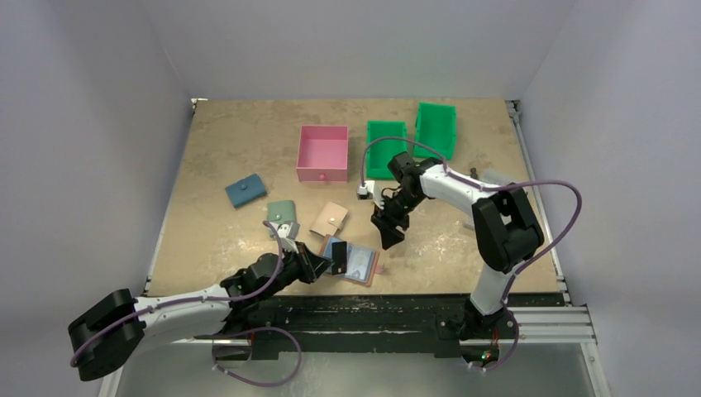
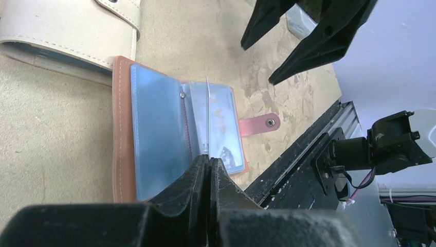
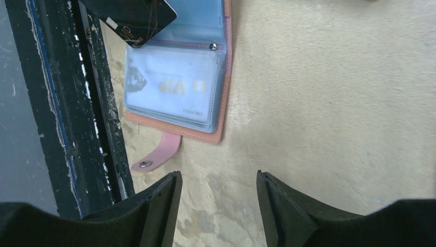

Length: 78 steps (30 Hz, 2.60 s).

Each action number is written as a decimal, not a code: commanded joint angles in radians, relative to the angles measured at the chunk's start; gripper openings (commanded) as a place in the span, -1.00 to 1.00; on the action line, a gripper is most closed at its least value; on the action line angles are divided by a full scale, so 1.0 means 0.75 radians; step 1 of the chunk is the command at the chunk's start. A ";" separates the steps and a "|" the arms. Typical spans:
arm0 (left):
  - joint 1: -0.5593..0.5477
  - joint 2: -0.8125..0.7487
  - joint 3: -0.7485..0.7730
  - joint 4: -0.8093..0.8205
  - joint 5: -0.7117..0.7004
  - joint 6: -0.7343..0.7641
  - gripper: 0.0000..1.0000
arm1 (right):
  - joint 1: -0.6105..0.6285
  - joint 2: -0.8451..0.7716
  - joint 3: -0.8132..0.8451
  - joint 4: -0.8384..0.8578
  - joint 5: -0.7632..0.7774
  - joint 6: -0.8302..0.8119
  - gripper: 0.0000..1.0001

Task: Take the credit cards out of the card holder
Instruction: Remove the credit card from the card holder, then place the credit card in the storage box.

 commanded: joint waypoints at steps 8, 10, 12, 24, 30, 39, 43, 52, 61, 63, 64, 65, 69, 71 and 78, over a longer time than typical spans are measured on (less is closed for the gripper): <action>0.006 -0.071 0.096 -0.150 -0.007 0.080 -1.00 | -0.012 -0.308 -0.071 0.033 -0.199 -0.215 0.33; 0.006 -0.061 0.115 -0.178 -0.014 0.094 -1.00 | -0.011 -0.343 -0.097 0.057 -0.219 -0.238 0.35; 0.005 -0.043 0.130 -0.183 -0.011 0.106 -1.00 | -0.010 -0.353 -0.115 0.067 -0.265 -0.276 0.36; 0.006 0.175 0.220 -0.111 0.072 0.313 -1.00 | 0.206 -0.195 0.008 0.249 -0.270 -0.339 0.38; 0.006 0.261 0.232 -0.045 0.101 0.323 -1.00 | 0.212 -0.082 0.071 0.236 -0.310 -0.307 0.37; 0.007 0.333 0.245 0.026 0.117 0.327 -1.00 | 0.236 0.064 0.126 0.140 -0.346 -0.259 0.28; 0.007 0.325 0.244 0.026 0.115 0.327 -1.00 | 0.238 0.135 0.166 0.030 -0.389 -0.295 0.07; 0.006 0.218 0.235 -0.068 0.019 0.289 -0.98 | 0.235 0.213 0.265 -0.149 -0.471 -0.369 -1.00; 0.006 -0.219 0.348 -0.540 -0.153 0.233 0.66 | 0.091 0.121 0.347 -0.347 -0.408 -0.403 -1.00; 0.007 -0.283 0.399 -0.645 -0.186 0.239 0.74 | 0.015 0.094 0.359 -0.419 -0.440 -0.461 -1.00; 0.007 -0.303 0.425 -0.687 -0.199 0.241 0.78 | -0.044 0.077 0.366 -0.445 -0.451 -0.485 -1.00; 0.008 -0.316 0.458 -0.747 -0.213 0.244 0.82 | -0.087 0.061 0.373 -0.462 -0.457 -0.495 -1.00; 0.009 -0.302 0.558 -0.854 -0.253 0.265 0.93 | -0.302 -0.002 0.421 -0.462 -0.460 -0.463 -1.00; 0.009 -0.266 0.611 -0.881 -0.273 0.290 0.97 | -0.417 -0.017 0.465 -0.413 -0.434 -0.389 -1.00; 0.008 -0.154 0.708 -0.904 -0.359 0.333 0.97 | -0.745 0.003 0.674 0.122 -0.102 0.235 -1.00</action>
